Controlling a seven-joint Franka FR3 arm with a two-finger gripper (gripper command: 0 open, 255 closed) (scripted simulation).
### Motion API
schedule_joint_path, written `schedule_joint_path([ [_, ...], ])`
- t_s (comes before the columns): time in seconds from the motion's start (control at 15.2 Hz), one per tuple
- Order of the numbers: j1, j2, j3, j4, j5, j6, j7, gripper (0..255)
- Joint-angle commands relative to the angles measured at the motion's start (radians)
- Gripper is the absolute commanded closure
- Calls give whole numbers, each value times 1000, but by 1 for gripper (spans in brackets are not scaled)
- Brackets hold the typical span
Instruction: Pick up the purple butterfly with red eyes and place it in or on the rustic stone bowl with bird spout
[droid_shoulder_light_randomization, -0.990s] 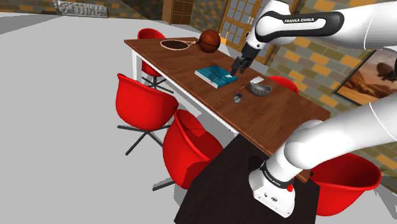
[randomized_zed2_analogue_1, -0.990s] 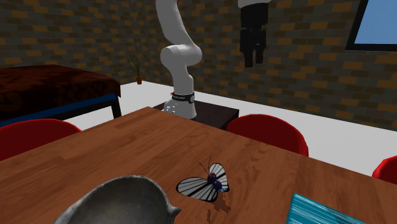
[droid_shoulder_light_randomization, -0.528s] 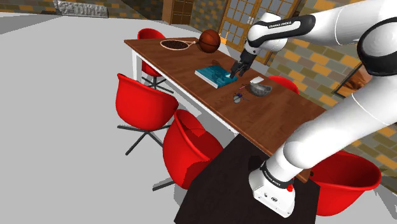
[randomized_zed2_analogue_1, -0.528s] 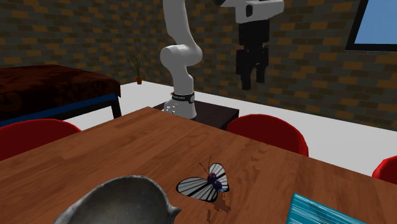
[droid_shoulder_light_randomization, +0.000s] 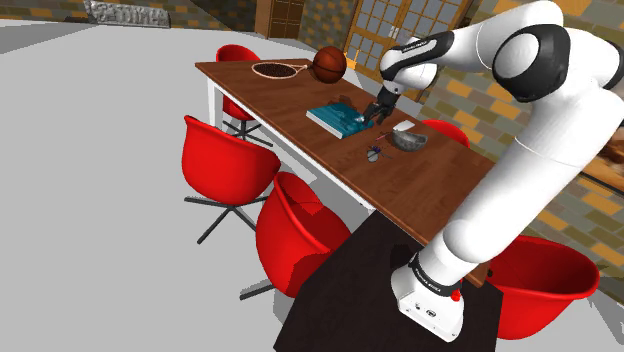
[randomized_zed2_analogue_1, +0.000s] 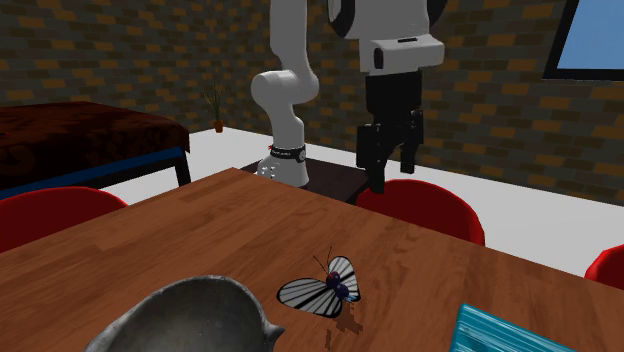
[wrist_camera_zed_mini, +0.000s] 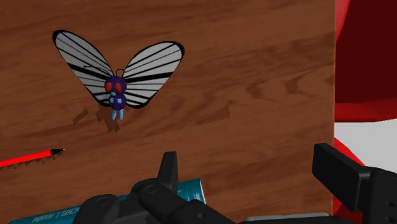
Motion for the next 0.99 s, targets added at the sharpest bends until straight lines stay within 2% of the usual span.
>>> schedule_joint_path([
  [0.0,-22,79,-8,57,50,5,-36,0],
  [0.66,-205,452,14,390,243,-30,-154,0],
  [0.92,-214,483,26,394,259,-5,-162,0],
])
